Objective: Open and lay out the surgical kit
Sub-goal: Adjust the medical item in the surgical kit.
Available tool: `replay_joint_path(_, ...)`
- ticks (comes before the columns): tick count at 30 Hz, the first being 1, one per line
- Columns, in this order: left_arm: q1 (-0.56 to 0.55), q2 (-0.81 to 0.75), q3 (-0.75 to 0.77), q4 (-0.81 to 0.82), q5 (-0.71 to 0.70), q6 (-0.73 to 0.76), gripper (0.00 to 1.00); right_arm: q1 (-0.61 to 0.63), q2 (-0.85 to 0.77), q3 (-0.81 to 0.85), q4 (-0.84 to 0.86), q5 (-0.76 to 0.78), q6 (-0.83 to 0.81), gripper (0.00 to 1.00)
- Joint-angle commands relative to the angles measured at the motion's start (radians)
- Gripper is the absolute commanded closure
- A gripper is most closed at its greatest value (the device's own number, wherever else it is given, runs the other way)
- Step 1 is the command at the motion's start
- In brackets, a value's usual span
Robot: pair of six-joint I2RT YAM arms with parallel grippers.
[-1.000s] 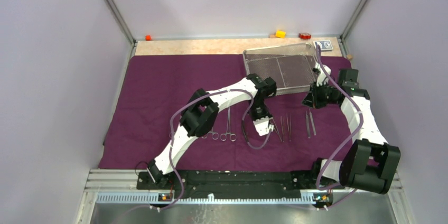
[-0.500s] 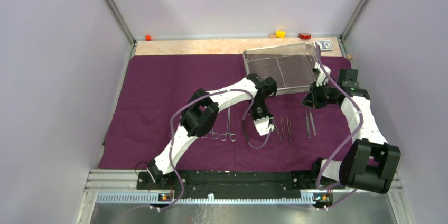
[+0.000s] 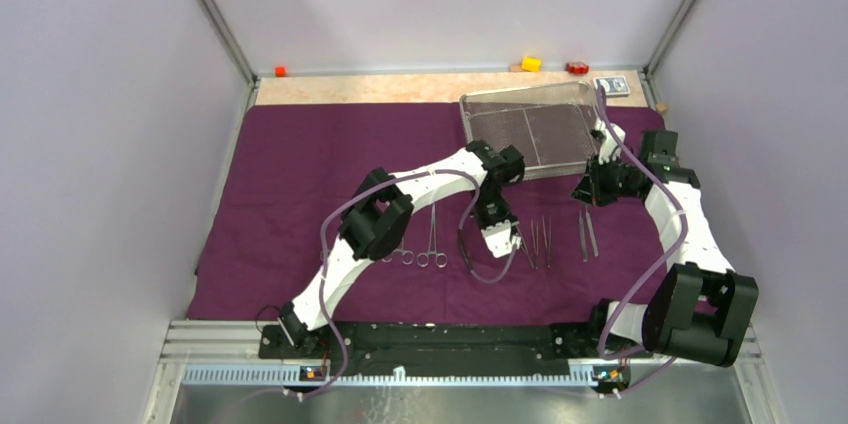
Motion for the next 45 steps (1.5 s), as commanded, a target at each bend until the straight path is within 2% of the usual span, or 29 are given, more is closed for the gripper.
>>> replay_joint_path(1,-0.01,-0.058,-0.03,-0.005,-0.011,-0.018,0.69,-0.009,-0.002,0.012,0.0,-0.032,-0.022,0.96)
replay_joint_path(31,-0.011,-0.133,-0.055,0.04,-0.009,-0.045,0.69,-0.009,0.015,0.011,-0.01,-0.052,-0.035,0.97)
replay_joint_path(34,-0.011,-0.151,-0.061,0.056,-0.012,-0.094,0.69,0.011,0.013,0.012,-0.012,-0.051,-0.045,0.97)
replay_joint_path(38,-0.009,-0.215,-0.129,0.147,-0.042,-0.261,0.69,0.107,-0.002,0.005,0.012,0.002,-0.044,0.96)
replay_joint_path(45,0.035,-0.462,-0.462,0.406,-0.076,-0.535,0.69,0.355,0.061,0.008,0.054,0.135,-0.035,0.95)
